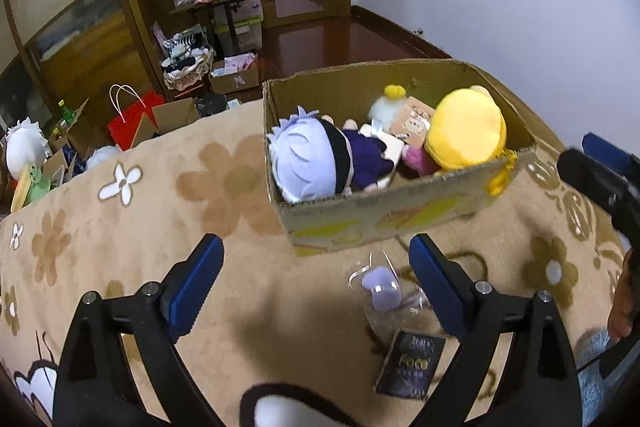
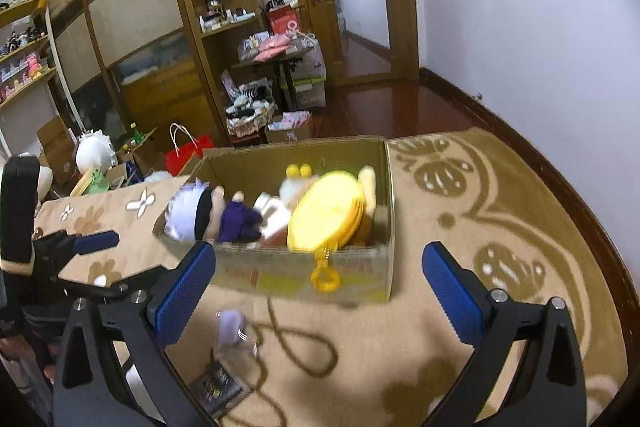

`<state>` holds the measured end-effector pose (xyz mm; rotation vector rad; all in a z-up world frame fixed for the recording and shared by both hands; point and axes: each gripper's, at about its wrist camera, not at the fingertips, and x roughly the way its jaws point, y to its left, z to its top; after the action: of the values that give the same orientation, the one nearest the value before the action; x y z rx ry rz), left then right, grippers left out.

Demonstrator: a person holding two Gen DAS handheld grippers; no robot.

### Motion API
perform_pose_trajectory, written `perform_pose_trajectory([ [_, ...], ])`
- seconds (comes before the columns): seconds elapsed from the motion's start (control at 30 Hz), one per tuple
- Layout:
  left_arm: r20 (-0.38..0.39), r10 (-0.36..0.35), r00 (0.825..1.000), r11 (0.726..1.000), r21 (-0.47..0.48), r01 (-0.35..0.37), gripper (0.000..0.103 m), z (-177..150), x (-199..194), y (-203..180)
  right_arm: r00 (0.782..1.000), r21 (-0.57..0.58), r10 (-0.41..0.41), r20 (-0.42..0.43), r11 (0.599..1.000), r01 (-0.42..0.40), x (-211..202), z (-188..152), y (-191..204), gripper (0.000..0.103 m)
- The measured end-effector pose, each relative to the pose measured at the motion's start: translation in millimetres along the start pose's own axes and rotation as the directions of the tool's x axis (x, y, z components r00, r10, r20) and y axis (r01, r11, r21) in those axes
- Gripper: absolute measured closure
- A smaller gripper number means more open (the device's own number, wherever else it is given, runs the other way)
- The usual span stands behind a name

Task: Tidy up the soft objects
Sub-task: 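Move both tools back toward the clear bag and black tissue pack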

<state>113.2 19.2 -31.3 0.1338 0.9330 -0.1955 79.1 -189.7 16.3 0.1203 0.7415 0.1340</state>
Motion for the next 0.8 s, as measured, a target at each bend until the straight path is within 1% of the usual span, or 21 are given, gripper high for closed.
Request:
perform_pose_trajectory([
  [0.1,-0.025,-0.008,1.000,1.000,-0.006,0.008,0.010,-6.3,-3.4,1.7,1.000,0.002,0.003,-0.027,1.000,-0.003,-7.3,-13.1,6.1,0.000],
  [0.2,-0.055,-0.030,0.998,0.999,-0.021,0.029,0.010,-13.3,-4.9,3.9,0.998,-0.028,0.003,-0.068,1.000,-0.005,-10.6,-24.7,15.6,0.000],
  [0.37,-0.077,-0.058,0.995,0.998,-0.037,0.056,0.010,-17.4,-4.6,6.9,0.996,-0.066,0.005,-0.093,0.998,-0.011,-11.4,-40.3,30.7,0.000],
  [0.47,-0.086,-0.089,0.992,0.995,-0.056,0.084,0.010,-18.0,-1.2,9.6,0.994,-0.072,0.017,-0.106,0.997,-0.025,-8.7,-48.9,38.2,0.000],
  [0.53,-0.104,-0.111,0.988,0.992,-0.073,0.103,0.010,-19.0,5.3,11.2,0.993,-0.079,0.020,-0.117,0.996,-0.029,-5.2,-54.2,42.0,0.000],
  [0.67,-0.145,-0.127,0.981,0.989,-0.099,0.114,0.010,-19.9,20.0,13.2,0.989,-0.098,0.021,-0.146,0.995,-0.036,5.5,-64.1,50.8,0.000],
  [0.8,-0.192,-0.166,0.967,0.982,-0.118,0.145,0.010,-20.1,36.8,12.3,0.985,-0.114,0.032,-0.168,0.992,-0.051,15.6,-71.5,55.3,0.000],
])
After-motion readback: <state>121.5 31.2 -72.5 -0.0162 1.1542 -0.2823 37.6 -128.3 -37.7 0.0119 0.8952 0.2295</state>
